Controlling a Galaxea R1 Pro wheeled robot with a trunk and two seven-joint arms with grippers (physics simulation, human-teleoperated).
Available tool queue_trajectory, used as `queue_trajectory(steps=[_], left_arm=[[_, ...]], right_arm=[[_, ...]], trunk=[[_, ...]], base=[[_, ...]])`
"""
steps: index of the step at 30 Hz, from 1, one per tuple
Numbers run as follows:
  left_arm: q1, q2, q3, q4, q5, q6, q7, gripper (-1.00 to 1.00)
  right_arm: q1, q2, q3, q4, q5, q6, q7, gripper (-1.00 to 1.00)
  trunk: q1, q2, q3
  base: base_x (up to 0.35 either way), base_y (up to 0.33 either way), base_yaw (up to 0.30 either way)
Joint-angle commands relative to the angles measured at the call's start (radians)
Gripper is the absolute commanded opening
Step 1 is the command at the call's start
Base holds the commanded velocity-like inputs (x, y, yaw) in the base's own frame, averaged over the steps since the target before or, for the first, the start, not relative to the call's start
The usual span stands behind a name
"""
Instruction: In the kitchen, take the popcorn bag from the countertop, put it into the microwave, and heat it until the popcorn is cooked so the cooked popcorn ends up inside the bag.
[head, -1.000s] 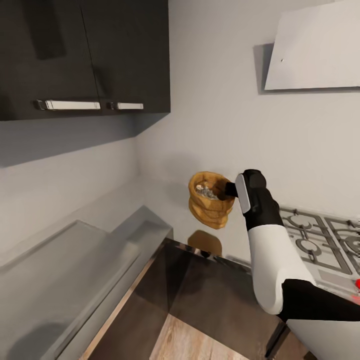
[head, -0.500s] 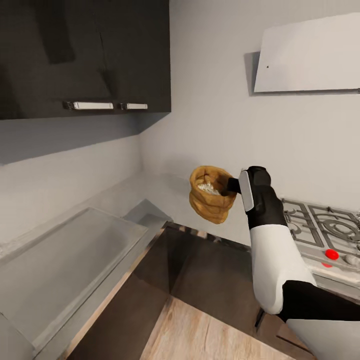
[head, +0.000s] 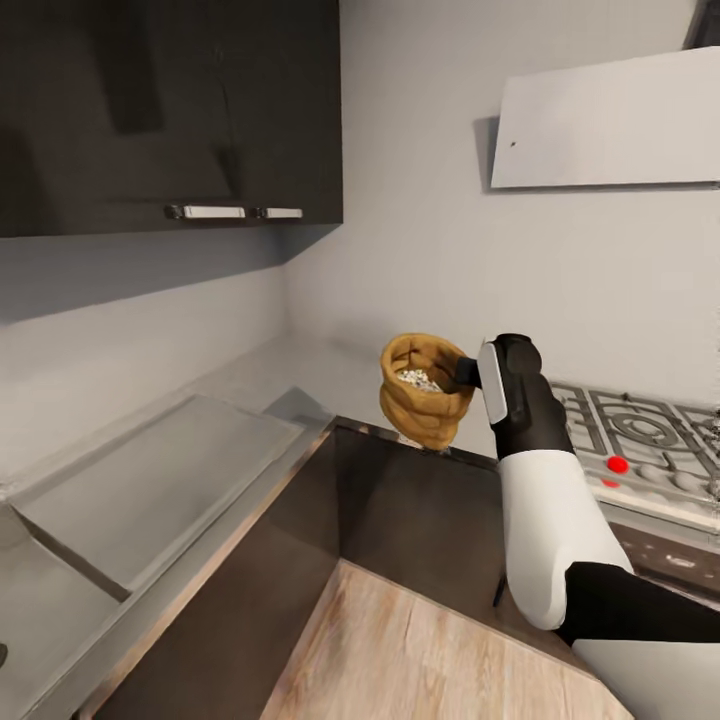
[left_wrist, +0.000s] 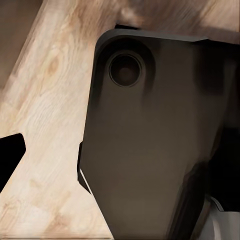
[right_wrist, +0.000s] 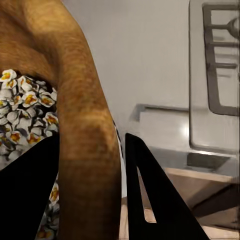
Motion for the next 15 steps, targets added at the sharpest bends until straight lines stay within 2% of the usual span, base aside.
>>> queue_trajectory(steps=[1, 8, 10, 15], left_arm=[[0.000, 0.000, 0.002, -0.001, 0.008, -0.002, 0.001, 1.00], [0.001, 0.000, 0.003, -0.001, 0.008, -0.001, 0.001, 1.00], [0.000, 0.000, 0.003, -0.001, 0.008, -0.001, 0.001, 1.00], [0.000, 0.000, 0.003, -0.001, 0.008, -0.001, 0.001, 1.00]], right_arm=[[-0.001, 0.001, -0.002, -0.002, -0.009, 0.003, -0.004, -1.00], [0.008, 0.001, -0.003, -0.009, -0.014, 0.003, -0.003, -1.00], [0.065, 0.001, -0.003, -0.008, -0.016, 0.003, 0.001, -1.00], [0.160, 0.001, -0.003, 0.001, -0.023, 0.003, 0.027, -1.00]], trunk=[[0.000, -0.001, -0.001], [0.000, -0.001, -0.001], [0.000, -0.001, -0.001], [0.000, -0.001, -0.001]], base=[[-0.348, 0.000, 0.000], [-0.348, 0.000, 0.000], [-0.348, 0.000, 0.000], [-0.348, 0.000, 0.000]])
